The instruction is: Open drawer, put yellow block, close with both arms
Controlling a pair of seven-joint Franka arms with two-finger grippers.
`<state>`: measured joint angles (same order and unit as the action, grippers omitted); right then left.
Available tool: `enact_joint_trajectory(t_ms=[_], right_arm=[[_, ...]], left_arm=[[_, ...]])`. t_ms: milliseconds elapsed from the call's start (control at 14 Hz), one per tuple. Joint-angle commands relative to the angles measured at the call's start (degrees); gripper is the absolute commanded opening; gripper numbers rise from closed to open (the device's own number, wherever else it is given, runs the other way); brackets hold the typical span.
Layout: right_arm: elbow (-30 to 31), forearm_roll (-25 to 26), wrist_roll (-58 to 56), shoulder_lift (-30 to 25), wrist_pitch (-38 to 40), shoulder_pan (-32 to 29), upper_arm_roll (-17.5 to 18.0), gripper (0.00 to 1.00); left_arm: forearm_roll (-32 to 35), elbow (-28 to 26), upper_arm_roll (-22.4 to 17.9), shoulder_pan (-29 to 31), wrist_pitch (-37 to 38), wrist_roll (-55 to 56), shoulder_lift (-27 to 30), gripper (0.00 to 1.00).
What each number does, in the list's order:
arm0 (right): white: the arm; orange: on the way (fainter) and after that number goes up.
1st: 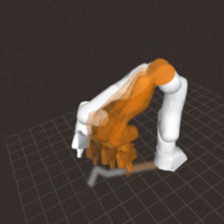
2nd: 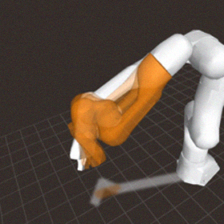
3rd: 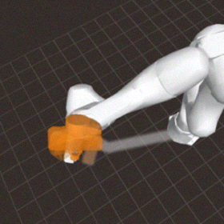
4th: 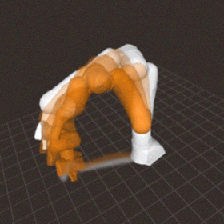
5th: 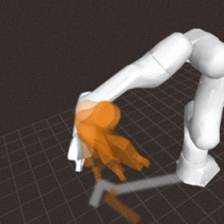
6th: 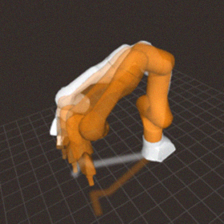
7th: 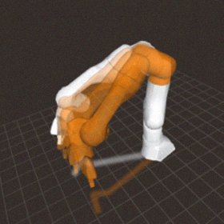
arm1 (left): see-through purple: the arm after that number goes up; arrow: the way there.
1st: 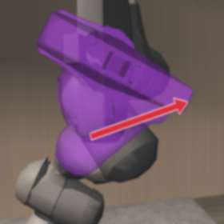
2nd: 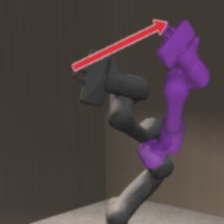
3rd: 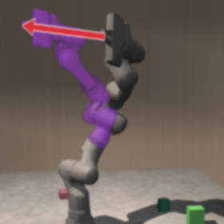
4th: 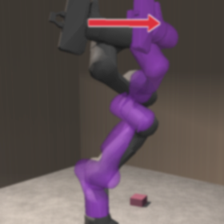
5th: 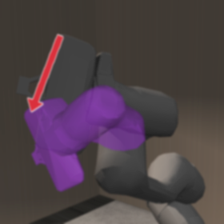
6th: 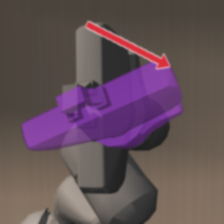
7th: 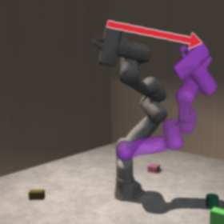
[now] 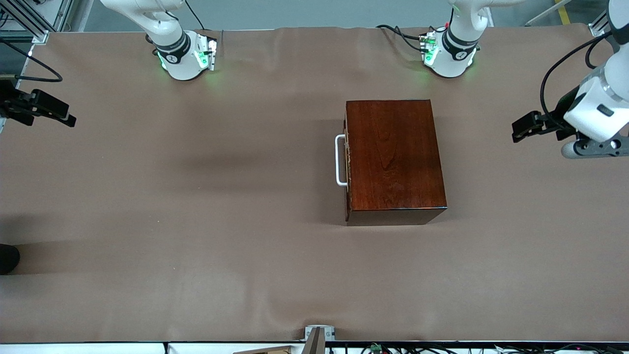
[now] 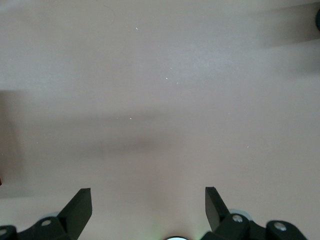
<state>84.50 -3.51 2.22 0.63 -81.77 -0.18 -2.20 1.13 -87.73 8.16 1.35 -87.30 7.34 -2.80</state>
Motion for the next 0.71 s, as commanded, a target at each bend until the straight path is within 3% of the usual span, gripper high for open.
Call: enact_joint_trajectory(t_ms=[0, 641], right_arm=[[-0.6, -0.4, 0.2, -0.2, 0.4, -0.9, 0.6, 1.0], [-0.6, -0.4, 0.2, 1.0, -0.1, 0.0, 1.0, 1.0]], left_arm=[[-1.3, -3.0, 0.2, 0.6, -2.0, -3.9, 3.2, 1.0], [-1.0, -1.7, 0.3, 2.0, -2.5, -4.8, 2.4, 1.0]])
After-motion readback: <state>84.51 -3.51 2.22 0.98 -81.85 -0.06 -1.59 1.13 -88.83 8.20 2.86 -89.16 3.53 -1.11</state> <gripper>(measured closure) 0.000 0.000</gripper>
